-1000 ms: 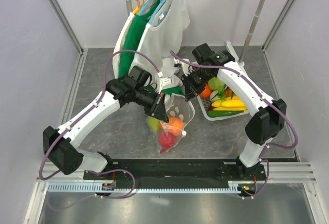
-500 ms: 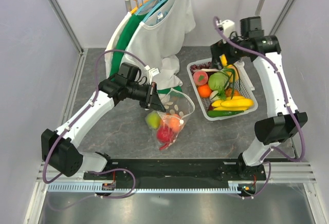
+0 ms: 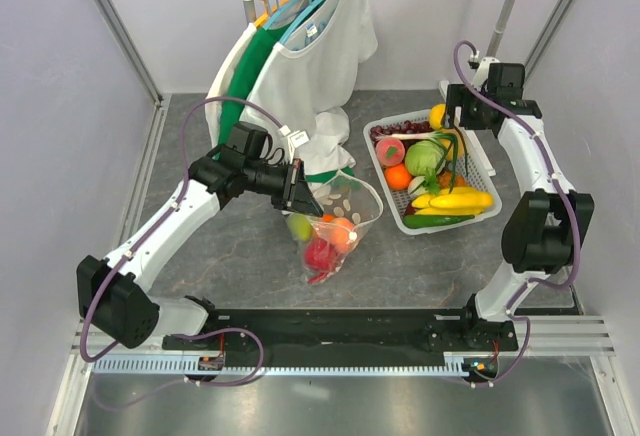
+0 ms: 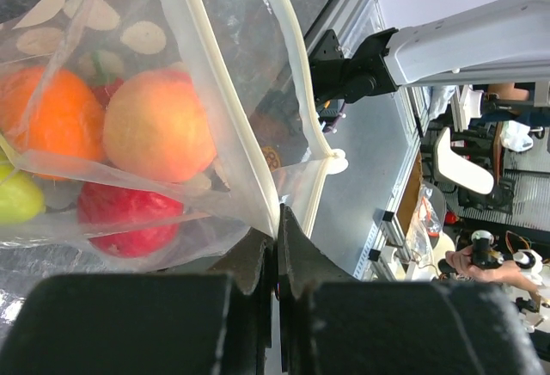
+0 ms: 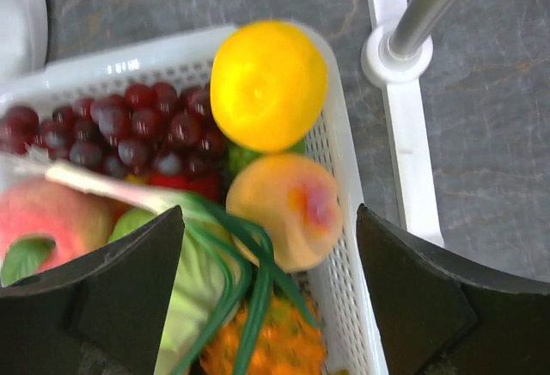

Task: Place the food in the zip-top bag and seal the zipper
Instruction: Pick up the fake fruit from the bin.

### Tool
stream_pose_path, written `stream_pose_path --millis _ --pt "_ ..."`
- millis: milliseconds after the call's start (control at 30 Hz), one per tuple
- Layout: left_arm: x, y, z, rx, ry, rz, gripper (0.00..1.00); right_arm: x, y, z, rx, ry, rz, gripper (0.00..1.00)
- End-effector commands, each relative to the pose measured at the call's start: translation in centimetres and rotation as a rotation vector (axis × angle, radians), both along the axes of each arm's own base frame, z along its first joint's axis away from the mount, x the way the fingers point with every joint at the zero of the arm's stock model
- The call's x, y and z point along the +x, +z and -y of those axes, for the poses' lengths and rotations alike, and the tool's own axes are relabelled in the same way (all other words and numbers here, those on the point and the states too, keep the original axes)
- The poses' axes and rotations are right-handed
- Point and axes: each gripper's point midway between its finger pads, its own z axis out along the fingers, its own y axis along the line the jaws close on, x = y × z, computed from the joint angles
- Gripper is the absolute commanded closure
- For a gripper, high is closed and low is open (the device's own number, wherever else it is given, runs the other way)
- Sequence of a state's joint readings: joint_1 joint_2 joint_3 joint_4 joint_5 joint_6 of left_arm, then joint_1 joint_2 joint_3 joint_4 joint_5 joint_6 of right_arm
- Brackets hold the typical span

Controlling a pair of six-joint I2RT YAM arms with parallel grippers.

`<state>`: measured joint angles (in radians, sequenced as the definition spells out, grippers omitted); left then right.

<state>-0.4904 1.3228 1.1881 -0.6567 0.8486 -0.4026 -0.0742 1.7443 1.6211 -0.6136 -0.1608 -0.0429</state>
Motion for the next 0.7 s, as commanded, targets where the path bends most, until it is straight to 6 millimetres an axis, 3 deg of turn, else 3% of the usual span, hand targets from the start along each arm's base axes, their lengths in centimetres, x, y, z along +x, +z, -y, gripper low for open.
stream_pose_path --millis 0,133,567,667 --pt "-0.4 2.1 0.3 -0.067 -0.016 0.037 0.98 4.8 4.2 0.4 0.069 -0.123 0.27 0.1" --pt "-0.6 1.7 0.2 -0.062 -0.013 0.035 0.98 6.5 2.7 0.5 0.077 -0.136 0.269 0.02" --pt "-0.6 0.8 0.2 -0.059 -0.005 0.013 0.98 8.6 -2.2 -0.4 0.072 -0.134 0.216 0.02" --pt "-0.6 0.6 0.2 -0.057 -0.004 0.009 0.98 8.8 -4.1 -0.6 0.066 -0.13 0.18 0.02"
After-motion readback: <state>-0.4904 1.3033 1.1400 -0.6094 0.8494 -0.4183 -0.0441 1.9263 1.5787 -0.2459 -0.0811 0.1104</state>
